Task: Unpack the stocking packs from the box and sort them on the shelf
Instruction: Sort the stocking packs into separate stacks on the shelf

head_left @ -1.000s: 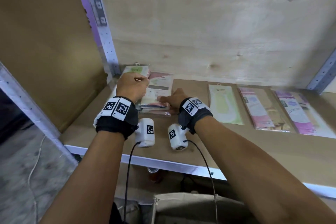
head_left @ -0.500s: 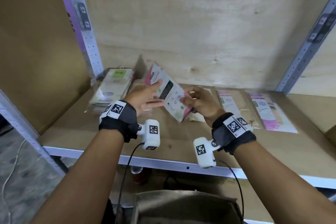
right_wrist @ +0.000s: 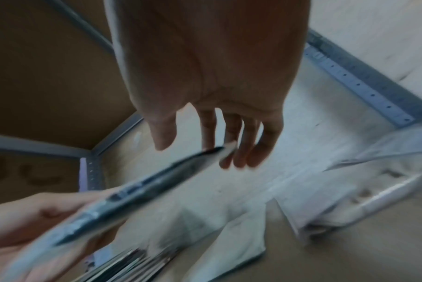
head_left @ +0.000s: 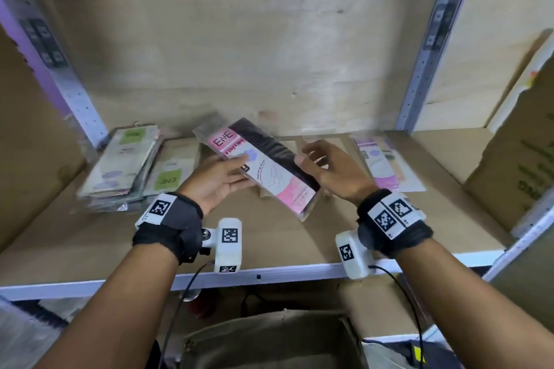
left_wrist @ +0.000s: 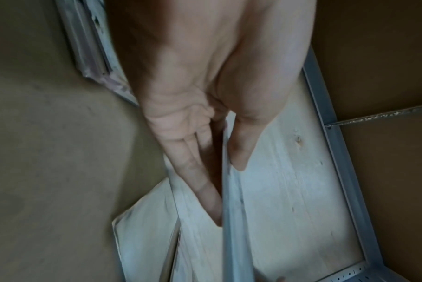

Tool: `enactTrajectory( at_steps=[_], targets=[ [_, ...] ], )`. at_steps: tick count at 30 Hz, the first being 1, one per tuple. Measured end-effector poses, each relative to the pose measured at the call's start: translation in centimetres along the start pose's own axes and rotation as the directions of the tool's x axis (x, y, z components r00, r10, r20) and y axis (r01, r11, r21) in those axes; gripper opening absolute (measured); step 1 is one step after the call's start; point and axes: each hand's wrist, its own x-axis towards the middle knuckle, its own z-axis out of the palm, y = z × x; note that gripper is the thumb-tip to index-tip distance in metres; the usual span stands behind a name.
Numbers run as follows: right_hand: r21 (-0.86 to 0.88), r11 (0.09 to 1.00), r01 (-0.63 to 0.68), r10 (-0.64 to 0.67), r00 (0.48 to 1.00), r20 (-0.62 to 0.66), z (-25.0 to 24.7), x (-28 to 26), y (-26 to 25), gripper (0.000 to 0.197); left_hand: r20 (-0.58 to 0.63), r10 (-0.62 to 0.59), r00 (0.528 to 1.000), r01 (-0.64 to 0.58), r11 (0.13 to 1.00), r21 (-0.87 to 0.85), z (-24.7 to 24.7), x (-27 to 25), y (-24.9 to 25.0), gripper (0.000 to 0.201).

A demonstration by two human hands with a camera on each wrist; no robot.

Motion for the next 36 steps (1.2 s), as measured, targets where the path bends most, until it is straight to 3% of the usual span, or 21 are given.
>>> enactTrajectory(
  at_steps=[2,4,7,9,11,14,22,25,29,32,36],
  targets=[
    [0.103,0.985,-0.135,0.12,0.983,0.136,-0.6,-0.1,1.4,0.035,0.036,-0.007,0.999,0.008,0.999,-0.037,0.5,0.1,-0.3,0.014],
    [0.254,0.95,-0.181,0.124,0.966,0.227,-0.9,-0.5,2.4,0.023,0.027,-0.014,1.0,0.014,1.0,0.009,0.9,0.3,-0.6,0.013],
    [0.343,0.917,-0.201,0.115,0.96,0.256,-1.6,-1.0,3.4,0.013,-0.146,0.073,0.987,-0.07,0.997,0.025,0.3,1.1,-0.9,0.011],
    [0.352,0.911,-0.215,0.119,0.954,0.275,-2.0,-1.1,3.6,0.017,-0.298,0.172,0.939,-0.148,0.984,0.101,-0.7,1.8,-0.8,0.024],
    [0.354,0.908,-0.223,0.117,0.948,0.297,-2.3,-1.1,3.8,0.024,-0.355,0.279,0.892,-0.194,0.947,0.256,-1.8,2.5,-0.9,0.027],
    [0.376,0.902,-0.212,0.101,0.951,0.293,-2.4,-1.0,4.0,0.026,-0.317,0.37,0.873,-0.206,0.87,0.449,-2.7,3.1,-1.1,0.021],
    [0.383,0.9,-0.208,0.154,0.974,0.168,-2.4,-0.3,4.3,0.023,-0.298,0.432,0.852,-0.2,0.792,0.577,-3.0,3.5,-0.7,0.061],
    [0.364,0.908,-0.208,0.155,0.973,0.169,-2.2,-0.2,4.4,0.015,-0.298,0.381,0.875,-0.184,0.832,0.524,-2.8,3.2,-0.5,0.066],
    [0.391,0.901,-0.19,0.13,0.976,0.175,-1.8,0.1,4.3,0.013,-0.269,0.225,0.936,-0.156,0.954,0.256,-2.6,2.6,-0.3,0.055],
    [0.408,0.893,-0.189,0.121,0.975,0.187,-1.6,0.1,4.2,0.01,-0.225,0.138,0.965,-0.111,0.985,0.129,-2.4,2.3,0.1,0.041],
    [0.398,0.896,-0.198,0.124,0.971,0.204,-1.4,0.1,4.0,0.009,-0.185,0.063,0.981,-0.065,0.998,-0.007,-2.1,1.7,0.4,0.037]
  ],
)
